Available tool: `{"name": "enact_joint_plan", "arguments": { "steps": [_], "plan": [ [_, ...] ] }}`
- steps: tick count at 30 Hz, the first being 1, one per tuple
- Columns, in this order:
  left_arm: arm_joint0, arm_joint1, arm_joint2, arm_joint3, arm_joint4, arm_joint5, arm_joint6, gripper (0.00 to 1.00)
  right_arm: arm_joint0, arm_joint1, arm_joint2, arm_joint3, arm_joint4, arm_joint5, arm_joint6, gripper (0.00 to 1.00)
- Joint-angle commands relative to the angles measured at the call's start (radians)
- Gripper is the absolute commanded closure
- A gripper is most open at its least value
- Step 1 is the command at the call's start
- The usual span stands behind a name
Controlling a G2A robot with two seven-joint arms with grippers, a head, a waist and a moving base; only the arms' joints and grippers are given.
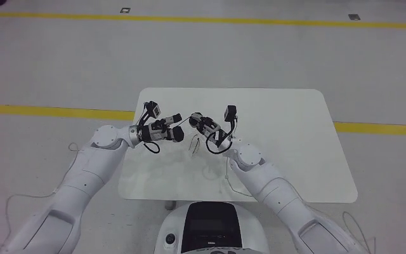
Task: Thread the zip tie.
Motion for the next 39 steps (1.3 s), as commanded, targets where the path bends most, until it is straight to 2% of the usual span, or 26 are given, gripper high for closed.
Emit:
{"name": "enact_joint_plan", "arguments": {
  "steps": [1,5,6,7,9,12,18,24,26,27,30,39],
  "plan": [
    [0.0,0.0,0.001,0.0,-0.001,0.0,-0.005,0.0,0.0,0.0,0.0,0.001,0.002,0.001,0.006,1.0],
    [0.0,0.0,0.001,0.0,-0.001,0.0,-0.005,0.0,0.0,0.0,0.0,0.001,0.002,0.001,0.006,1.0],
    [0.0,0.0,0.001,0.0,-0.001,0.0,-0.005,0.0,0.003,0.003,0.0,0.005,-0.058,0.007,-0.041,1.0],
    [0.006,0.001,0.002,-0.004,0.017,0.003,0.03,0.0,-0.008,0.001,-0.005,-0.018,-0.118,0.001,-0.124,1.0],
    [0.017,-0.001,-0.003,-0.016,0.006,0.0,0.057,0.0,-0.031,-0.002,-0.012,-0.055,-0.133,-0.009,-0.164,1.0],
    [0.024,-0.004,-0.007,-0.028,-0.005,0.0,0.062,0.0,-0.051,-0.005,-0.019,-0.083,-0.221,-0.019,-0.265,1.0],
    [0.026,-0.019,-0.004,-0.017,-0.022,0.0,0.099,0.0,-0.082,-0.016,-0.028,-0.121,-0.305,-0.028,-0.386,1.0],
    [0.026,-0.019,-0.004,-0.017,-0.022,0.0,0.099,0.0,-0.082,-0.016,-0.028,-0.121,-0.305,-0.028,-0.386,1.0],
    [0.031,-0.019,0.004,-0.029,0.009,0.015,0.113,0.0,-0.082,-0.014,-0.031,-0.126,-0.367,-0.007,-0.401,1.0],
    [0.034,-0.019,0.002,-0.03,0.015,0.009,0.129,0.0,-0.086,-0.015,-0.035,-0.136,-0.398,0.007,-0.418,1.0],
    [0.045,-0.022,0.0,-0.03,-0.006,0.007,0.135,0.0,-0.102,-0.019,-0.036,-0.158,-0.383,0.017,-0.415,1.0],
    [0.042,-0.024,0.002,-0.026,-0.002,0.0,0.134,0.0,-0.107,-0.022,-0.035,-0.164,-0.394,0.022,-0.416,1.0]
  ]
}}
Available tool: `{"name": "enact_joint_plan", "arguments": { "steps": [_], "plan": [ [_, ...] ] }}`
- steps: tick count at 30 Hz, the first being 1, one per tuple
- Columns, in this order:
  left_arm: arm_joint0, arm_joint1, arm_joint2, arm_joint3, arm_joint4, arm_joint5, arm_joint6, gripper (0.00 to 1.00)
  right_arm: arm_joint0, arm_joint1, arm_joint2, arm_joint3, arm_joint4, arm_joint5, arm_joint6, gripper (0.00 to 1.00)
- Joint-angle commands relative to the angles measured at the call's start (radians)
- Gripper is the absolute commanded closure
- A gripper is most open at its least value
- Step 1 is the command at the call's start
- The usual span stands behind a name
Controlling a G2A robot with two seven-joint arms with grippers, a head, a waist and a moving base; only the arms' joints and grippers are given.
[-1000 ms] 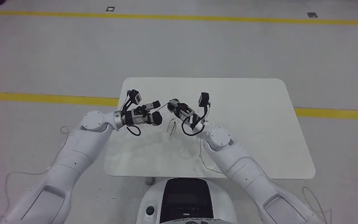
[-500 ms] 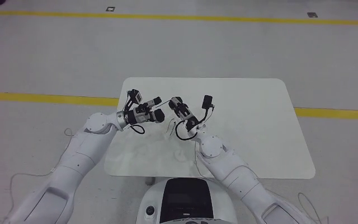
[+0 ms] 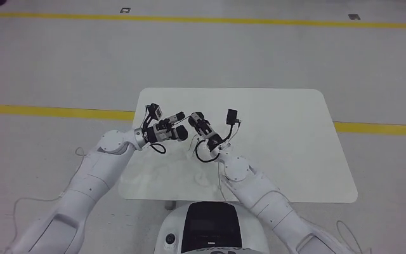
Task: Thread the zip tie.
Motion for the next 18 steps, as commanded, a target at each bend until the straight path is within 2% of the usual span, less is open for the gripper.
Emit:
{"name": "enact_joint_plan", "arguments": {
  "steps": [1,4,5,7,8,13,18],
  "plan": [
    [0.005,0.0,0.0,-0.007,0.004,0.004,0.015,0.0,-0.005,0.001,0.004,-0.006,-0.019,0.013,-0.008,1.0],
    [0.017,0.002,-0.007,-0.023,0.015,0.006,0.034,0.02,-0.017,0.001,0.01,-0.024,-0.055,0.037,-0.026,1.0],
    [0.02,0.003,-0.01,-0.026,0.017,0.006,0.036,0.26,-0.019,0.002,0.012,-0.027,-0.071,0.046,-0.032,1.0],
    [0.026,0.005,-0.016,-0.032,0.02,0.003,0.04,0.51,-0.025,0.002,0.015,-0.038,-0.101,0.065,-0.046,1.0],
    [0.028,0.005,-0.018,-0.035,0.021,0.003,0.041,0.57,-0.028,0.001,0.015,-0.044,-0.108,0.069,-0.048,1.0],
    [0.037,0.007,-0.027,-0.045,0.027,0.002,0.048,0.71,-0.044,0.001,0.026,-0.064,-0.132,0.085,-0.048,1.0],
    [0.043,0.007,-0.034,-0.049,0.028,0.006,0.049,0.76,-0.055,0.0,0.04,-0.069,-0.135,0.088,-0.033,1.0]
  ]
}}
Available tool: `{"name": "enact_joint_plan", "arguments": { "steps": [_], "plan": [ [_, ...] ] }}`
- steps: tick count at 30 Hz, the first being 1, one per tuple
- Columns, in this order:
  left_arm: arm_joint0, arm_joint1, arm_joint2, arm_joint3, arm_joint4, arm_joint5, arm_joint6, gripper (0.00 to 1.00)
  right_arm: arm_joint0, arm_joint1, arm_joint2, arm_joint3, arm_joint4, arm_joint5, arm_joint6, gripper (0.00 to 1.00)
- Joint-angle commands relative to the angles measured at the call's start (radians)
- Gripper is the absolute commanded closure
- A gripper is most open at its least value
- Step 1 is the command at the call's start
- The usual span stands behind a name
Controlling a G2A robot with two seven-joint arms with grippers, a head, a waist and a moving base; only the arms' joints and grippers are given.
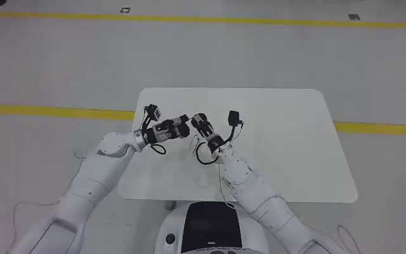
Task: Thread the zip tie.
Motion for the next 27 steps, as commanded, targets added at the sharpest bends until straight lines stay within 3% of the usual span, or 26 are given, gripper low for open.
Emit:
{"name": "enact_joint_plan", "arguments": {
  "steps": [1,8,27],
  "plan": [
    [0.002,0.0,-0.002,-0.001,0.001,0.001,0.0,0.78,-0.002,0.0,0.004,0.0,-0.002,0.001,0.004,1.0],
    [0.005,0.0,-0.008,-0.001,0.013,0.007,0.004,0.78,-0.005,-0.001,0.015,-0.001,-0.045,0.041,0.018,1.0],
    [0.003,-0.007,-0.011,0.004,0.025,0.006,0.008,0.79,-0.011,-0.01,0.019,-0.007,-0.081,0.023,0.07,1.0]
  ]
}}
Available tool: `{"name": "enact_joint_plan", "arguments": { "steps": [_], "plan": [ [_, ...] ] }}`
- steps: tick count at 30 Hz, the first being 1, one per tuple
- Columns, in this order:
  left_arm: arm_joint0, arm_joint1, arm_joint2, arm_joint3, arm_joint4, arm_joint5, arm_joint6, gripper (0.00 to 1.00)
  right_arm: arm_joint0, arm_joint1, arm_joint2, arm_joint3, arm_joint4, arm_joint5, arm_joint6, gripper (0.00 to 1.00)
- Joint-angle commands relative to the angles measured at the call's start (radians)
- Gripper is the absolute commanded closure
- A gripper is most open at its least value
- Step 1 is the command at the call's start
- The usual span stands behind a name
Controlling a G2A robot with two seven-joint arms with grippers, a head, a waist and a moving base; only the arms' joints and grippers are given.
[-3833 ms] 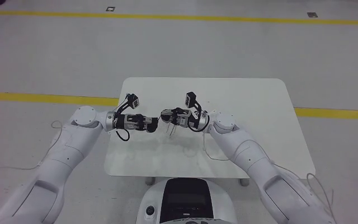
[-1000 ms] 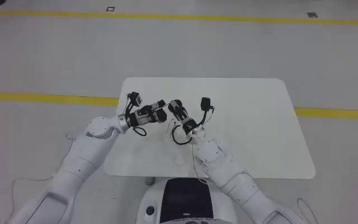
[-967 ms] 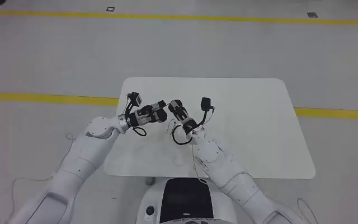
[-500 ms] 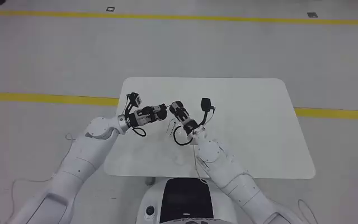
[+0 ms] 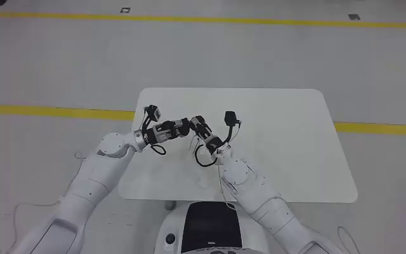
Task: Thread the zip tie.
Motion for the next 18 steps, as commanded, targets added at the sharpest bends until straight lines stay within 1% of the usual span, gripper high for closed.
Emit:
{"name": "enact_joint_plan", "arguments": {
  "steps": [1,4,15,17,18],
  "plan": [
    [0.001,0.0,-0.002,0.0,0.006,-0.003,0.008,0.8,-0.002,0.0,0.002,-0.001,-0.003,0.0,0.002,1.0],
    [0.003,0.0,-0.006,-0.001,0.008,-0.008,0.015,0.82,-0.004,-0.001,0.007,-0.004,-0.008,0.001,0.005,1.0],
    [0.011,0.0,-0.017,-0.01,0.017,-0.007,0.022,0.84,-0.011,-0.003,0.014,-0.011,-0.021,0.0,0.034,1.0],
    [0.012,0.0,-0.018,-0.012,0.019,-0.006,0.022,0.86,-0.011,-0.004,0.016,-0.011,-0.021,0.0,0.037,1.0],
    [0.012,0.0,-0.018,-0.012,0.02,-0.005,0.022,0.89,-0.011,-0.004,0.017,-0.011,-0.022,0.0,0.038,1.0]
  ]
}}
